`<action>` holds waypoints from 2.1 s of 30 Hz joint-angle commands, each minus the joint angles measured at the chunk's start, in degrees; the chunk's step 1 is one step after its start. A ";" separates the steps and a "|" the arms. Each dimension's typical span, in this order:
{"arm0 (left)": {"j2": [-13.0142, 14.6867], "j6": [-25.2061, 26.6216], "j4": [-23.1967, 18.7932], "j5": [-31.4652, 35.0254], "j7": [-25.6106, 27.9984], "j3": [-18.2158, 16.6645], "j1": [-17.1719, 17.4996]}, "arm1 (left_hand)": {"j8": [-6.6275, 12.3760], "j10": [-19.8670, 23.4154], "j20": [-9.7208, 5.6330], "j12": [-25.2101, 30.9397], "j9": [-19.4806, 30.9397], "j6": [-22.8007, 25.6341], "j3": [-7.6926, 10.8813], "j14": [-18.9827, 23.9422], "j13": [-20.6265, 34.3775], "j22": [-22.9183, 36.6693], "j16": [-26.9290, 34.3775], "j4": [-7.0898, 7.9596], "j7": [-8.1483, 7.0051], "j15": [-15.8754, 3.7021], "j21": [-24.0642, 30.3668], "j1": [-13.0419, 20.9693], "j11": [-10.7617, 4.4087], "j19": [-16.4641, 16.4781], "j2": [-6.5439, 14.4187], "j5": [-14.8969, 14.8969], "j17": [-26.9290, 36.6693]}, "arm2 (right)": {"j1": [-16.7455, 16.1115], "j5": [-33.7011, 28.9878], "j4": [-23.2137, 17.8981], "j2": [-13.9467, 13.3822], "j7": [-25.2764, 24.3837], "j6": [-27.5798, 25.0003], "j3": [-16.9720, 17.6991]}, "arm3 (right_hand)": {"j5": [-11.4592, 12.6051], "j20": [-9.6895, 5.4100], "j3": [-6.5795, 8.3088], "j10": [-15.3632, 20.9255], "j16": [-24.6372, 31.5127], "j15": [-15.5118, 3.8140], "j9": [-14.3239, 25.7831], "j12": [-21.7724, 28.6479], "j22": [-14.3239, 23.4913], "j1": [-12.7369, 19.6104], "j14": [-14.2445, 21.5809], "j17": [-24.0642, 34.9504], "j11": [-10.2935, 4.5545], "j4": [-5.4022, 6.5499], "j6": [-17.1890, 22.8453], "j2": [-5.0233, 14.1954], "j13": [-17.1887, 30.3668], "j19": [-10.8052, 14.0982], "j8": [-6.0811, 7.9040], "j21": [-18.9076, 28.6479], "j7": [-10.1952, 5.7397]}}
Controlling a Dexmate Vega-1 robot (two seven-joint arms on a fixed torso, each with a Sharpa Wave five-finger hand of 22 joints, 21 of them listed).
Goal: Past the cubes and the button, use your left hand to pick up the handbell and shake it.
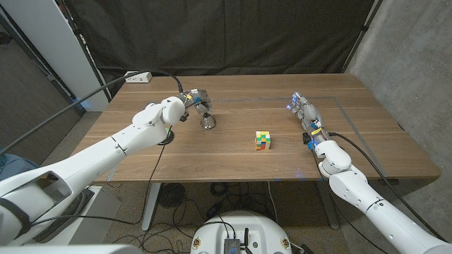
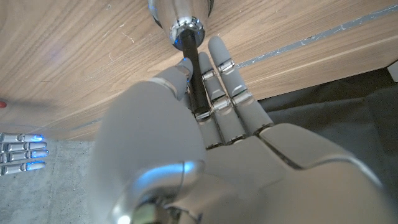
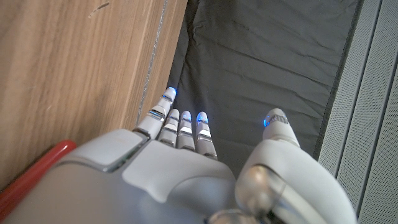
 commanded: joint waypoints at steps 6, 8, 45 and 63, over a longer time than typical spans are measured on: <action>0.66 1.15 -1.50 2.31 -1.46 -0.01 0.61 | -0.91 -1.26 0.40 -0.66 -0.09 -0.69 -0.01 -1.50 -0.80 0.01 -0.62 0.58 -0.30 0.80 -0.56 -2.18 0.10 -1.65 -0.64 0.12 -0.28 | -0.92 0.15 -0.83 -0.43 -0.06 0.14 0.28 | 0.26 -0.04 -0.18 0.61 0.00 0.33 0.25 0.08 0.21 0.64 0.40 0.24 0.03 -0.16 0.62 0.20 0.14 0.29 -0.12 -0.14 -0.10; 0.69 1.19 -1.55 2.33 -1.81 -0.02 0.61 | -1.07 -1.42 0.36 -0.72 -0.14 -0.77 -0.17 -1.68 -1.00 0.01 -0.63 0.78 -0.18 0.92 -0.60 -2.72 0.43 -1.79 -0.72 0.11 -0.33 | -1.05 0.27 -0.97 -0.45 -0.09 0.07 0.33 | 0.26 -0.02 -0.19 0.64 0.00 0.34 0.25 0.09 0.22 0.64 0.42 0.24 0.00 -0.16 0.62 0.20 0.14 0.29 -0.12 -0.15 -0.10; 1.55 -0.86 -2.71 4.57 -0.74 -1.72 3.23 | -7.43 -34.35 10.88 -1.73 -4.91 -35.75 -7.85 -37.84 -11.95 0.11 -2.23 5.46 0.17 10.92 -17.85 -25.11 7.24 -32.23 -0.41 -1.12 -1.76 | -2.01 -0.65 -2.70 -0.81 -1.08 -0.57 0.16 | 0.27 0.11 -0.25 0.73 0.00 0.43 0.25 0.10 0.22 0.68 0.47 0.23 0.06 -0.17 0.62 0.17 0.14 0.18 -0.12 -0.20 -0.21; 1.67 -5.59 -3.35 -1.16 12.80 -7.90 10.17 | -5.19 -34.69 10.57 -0.27 -6.39 -33.87 -9.63 -39.67 -13.88 0.15 -1.42 7.63 -0.32 10.44 -20.37 -30.42 6.89 -34.53 0.10 -1.57 -2.06 | -0.68 -0.35 -1.35 -0.61 0.14 -0.93 -0.41 | 0.27 0.14 -0.29 0.87 -0.02 0.37 0.25 0.13 0.22 0.69 0.47 0.21 0.04 -0.19 0.79 0.11 0.13 0.18 -0.07 -0.20 -0.01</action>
